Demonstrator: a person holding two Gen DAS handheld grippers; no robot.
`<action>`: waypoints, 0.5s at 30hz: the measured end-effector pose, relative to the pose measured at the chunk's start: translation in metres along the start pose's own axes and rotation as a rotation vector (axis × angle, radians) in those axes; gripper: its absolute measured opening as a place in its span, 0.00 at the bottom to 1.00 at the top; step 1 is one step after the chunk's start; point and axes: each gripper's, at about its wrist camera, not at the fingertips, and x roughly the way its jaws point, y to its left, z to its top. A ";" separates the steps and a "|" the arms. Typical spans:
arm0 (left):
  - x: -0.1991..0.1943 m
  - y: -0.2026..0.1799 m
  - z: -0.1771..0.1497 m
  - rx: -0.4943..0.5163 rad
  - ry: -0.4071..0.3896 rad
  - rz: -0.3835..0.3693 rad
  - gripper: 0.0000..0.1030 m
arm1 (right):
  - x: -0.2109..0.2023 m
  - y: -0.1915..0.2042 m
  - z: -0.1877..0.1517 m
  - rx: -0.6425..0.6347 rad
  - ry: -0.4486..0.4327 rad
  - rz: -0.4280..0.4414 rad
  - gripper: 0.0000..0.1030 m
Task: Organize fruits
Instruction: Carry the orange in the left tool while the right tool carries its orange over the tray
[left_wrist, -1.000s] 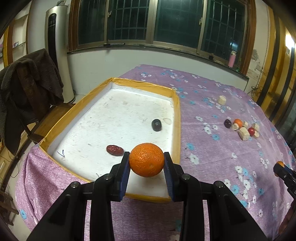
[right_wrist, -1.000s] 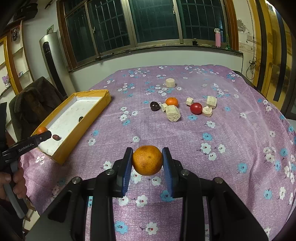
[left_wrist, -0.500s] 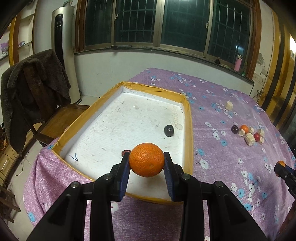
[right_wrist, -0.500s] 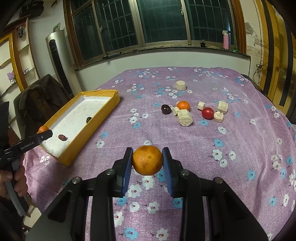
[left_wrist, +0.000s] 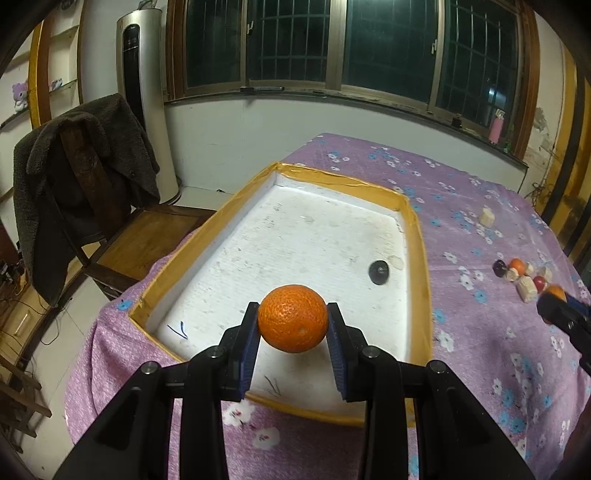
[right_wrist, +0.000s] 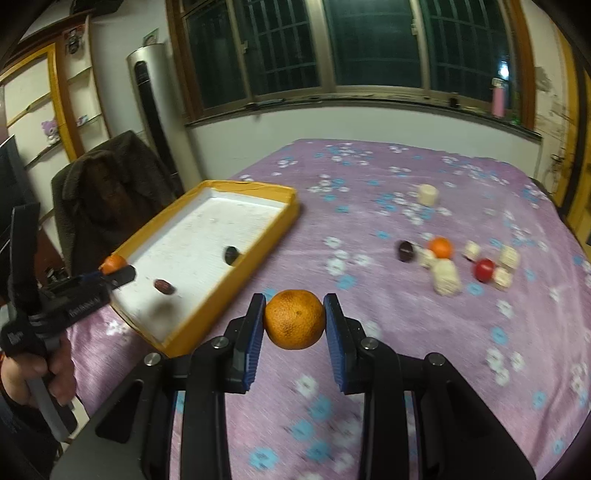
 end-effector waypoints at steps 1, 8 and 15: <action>0.002 0.001 0.001 -0.002 0.002 0.002 0.33 | 0.006 0.006 0.005 -0.011 0.000 0.007 0.33; 0.012 0.005 0.007 -0.012 0.016 0.025 0.33 | 0.040 0.037 0.031 -0.061 0.004 0.041 0.33; 0.022 0.014 0.011 -0.025 0.031 0.047 0.33 | 0.071 0.051 0.047 -0.083 0.028 0.052 0.33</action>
